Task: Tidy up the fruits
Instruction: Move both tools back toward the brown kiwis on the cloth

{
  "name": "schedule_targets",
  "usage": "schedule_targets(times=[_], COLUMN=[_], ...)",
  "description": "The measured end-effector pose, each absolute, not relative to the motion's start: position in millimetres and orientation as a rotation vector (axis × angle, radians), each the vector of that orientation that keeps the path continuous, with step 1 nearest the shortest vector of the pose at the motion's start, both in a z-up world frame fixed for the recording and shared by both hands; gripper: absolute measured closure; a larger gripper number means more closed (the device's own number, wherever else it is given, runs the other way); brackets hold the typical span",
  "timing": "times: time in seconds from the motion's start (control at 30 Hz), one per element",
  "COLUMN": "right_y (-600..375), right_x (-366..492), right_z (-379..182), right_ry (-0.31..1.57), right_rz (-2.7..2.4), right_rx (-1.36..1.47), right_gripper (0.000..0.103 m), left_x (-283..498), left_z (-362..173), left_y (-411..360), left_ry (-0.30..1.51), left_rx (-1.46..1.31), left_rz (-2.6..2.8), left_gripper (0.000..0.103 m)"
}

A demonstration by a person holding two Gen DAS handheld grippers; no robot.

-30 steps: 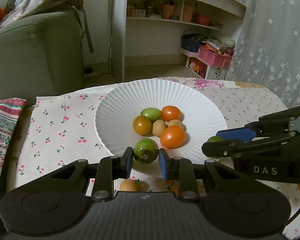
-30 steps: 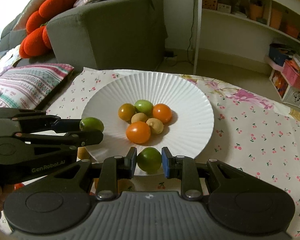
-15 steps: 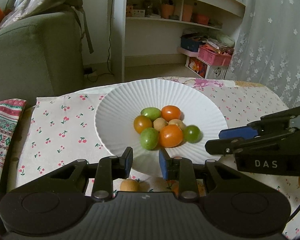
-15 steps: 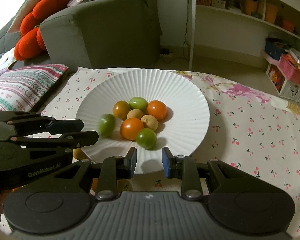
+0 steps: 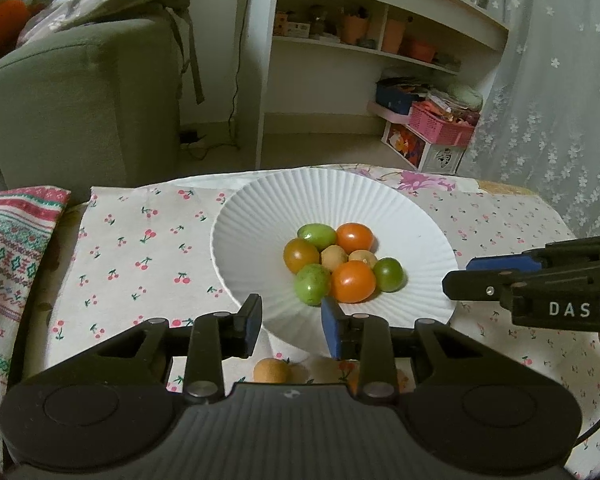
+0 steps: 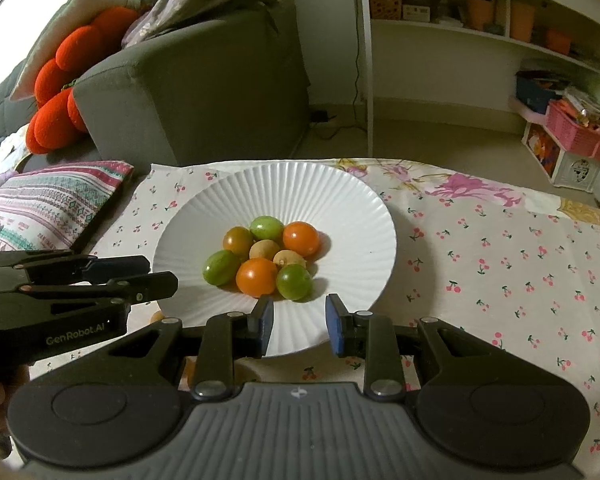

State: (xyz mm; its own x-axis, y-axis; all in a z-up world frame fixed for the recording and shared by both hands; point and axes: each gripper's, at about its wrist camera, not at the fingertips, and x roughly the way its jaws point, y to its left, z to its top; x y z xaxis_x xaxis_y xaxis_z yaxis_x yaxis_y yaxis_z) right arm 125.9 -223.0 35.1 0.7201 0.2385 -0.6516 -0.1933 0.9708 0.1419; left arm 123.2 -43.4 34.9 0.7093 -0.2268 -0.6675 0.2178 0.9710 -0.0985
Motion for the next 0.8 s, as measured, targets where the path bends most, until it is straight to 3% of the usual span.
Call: schedule_targets(times=[0.07,0.3,0.43,0.8], right_y=[-223,-225,-228,-221], right_x=[124,117,115,104], right_z=[37,44,43,46], right_ry=[0.725,0.706,0.716,0.710], right_rz=[0.241,0.262,0.268,0.300], right_rx=[0.069,0.094,0.133,0.119], right_gripper=[0.075,0.065,0.064,0.062], left_x=[122,111,106,100], left_z=[36,42,43,40], left_y=[-41,-37,-32,-30], left_ry=[0.748,0.755,0.776,0.824], left_rx=[-0.021,-0.013,-0.005,0.014], left_rz=[-0.240,-0.220,-0.208,-0.210], left_gripper=[0.081,0.061,0.048,0.045])
